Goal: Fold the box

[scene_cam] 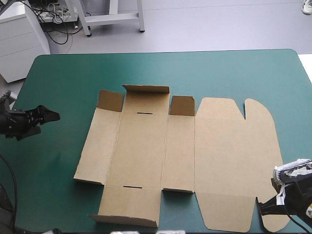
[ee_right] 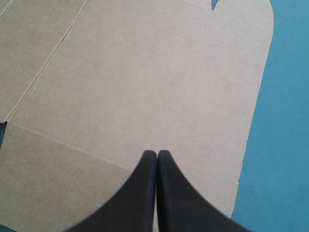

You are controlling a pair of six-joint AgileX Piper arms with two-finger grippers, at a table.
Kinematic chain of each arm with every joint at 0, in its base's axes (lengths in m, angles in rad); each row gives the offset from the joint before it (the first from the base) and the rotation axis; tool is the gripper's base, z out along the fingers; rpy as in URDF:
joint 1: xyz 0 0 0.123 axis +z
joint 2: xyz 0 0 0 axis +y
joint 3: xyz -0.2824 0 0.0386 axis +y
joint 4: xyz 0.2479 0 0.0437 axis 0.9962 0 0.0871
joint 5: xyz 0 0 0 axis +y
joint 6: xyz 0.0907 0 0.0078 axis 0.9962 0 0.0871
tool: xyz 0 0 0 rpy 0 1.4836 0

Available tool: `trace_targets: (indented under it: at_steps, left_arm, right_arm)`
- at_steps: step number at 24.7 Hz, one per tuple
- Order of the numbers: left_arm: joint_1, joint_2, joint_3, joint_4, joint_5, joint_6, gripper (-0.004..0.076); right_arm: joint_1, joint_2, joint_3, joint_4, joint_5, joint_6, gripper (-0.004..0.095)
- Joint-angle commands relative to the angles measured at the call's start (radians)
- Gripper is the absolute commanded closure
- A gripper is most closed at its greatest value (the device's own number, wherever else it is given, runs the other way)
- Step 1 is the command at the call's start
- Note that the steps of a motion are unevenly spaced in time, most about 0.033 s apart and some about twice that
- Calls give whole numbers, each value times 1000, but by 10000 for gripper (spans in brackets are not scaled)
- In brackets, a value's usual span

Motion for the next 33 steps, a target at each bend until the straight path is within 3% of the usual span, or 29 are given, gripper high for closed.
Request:
trace_targets:
  at_steps: [1,13,24,33]
  left_arm:
    - [-35,22,-18,6,87,-5,29]
    - [-181,128,7,164,89,-19,29]
    - [-228,128,312,27,87,127,29]
    - [-369,128,331,34,87,153,30]
  right_arm:
    - [-5,7,-21,1,-63,-9,926]
    - [-5,7,-21,9,-68,-9,926]
    - [-5,7,-21,28,-72,-14,926]
    - [-5,7,-21,28,-72,-17,926]
